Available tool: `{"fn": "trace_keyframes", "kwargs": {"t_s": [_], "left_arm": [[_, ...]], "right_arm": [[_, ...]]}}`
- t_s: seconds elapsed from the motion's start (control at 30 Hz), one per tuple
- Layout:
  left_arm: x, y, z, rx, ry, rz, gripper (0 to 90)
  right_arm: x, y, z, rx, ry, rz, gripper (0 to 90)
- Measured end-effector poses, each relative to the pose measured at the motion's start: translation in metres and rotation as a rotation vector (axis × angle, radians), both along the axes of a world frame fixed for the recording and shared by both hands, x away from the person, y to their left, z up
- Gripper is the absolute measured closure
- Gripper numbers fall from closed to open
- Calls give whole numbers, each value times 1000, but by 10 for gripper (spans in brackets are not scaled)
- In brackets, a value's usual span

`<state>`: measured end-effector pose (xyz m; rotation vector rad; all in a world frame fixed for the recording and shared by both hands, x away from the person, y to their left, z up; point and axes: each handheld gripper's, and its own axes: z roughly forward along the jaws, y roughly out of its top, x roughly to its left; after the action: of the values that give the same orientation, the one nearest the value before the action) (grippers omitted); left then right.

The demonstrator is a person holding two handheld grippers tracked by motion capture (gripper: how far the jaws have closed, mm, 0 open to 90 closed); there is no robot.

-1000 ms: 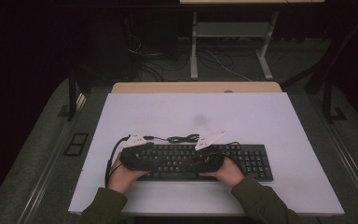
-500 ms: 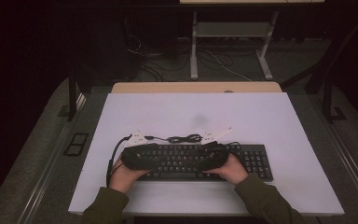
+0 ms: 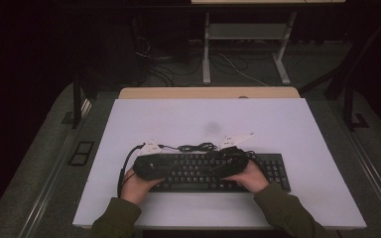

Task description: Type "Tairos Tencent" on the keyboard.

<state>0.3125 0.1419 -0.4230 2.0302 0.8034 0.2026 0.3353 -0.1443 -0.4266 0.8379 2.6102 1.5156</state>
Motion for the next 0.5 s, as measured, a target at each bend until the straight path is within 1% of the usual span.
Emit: {"fn": "trace_keyframes", "kwargs": {"t_s": [0.2,0.27,0.37,0.5], "left_arm": [[2,-5,1,9,3,-27,809],[2,-7,0,9,7,-33,849],[4,-10,-2,18,15,-46,890],[6,-15,-4,23,23,-54,892]], "right_arm": [[3,-5,0,4,2,-28,217],[4,-6,0,7,-3,-34,204],[5,-8,0,8,-8,-41,190],[6,-10,1,12,-8,-49,187]]}}
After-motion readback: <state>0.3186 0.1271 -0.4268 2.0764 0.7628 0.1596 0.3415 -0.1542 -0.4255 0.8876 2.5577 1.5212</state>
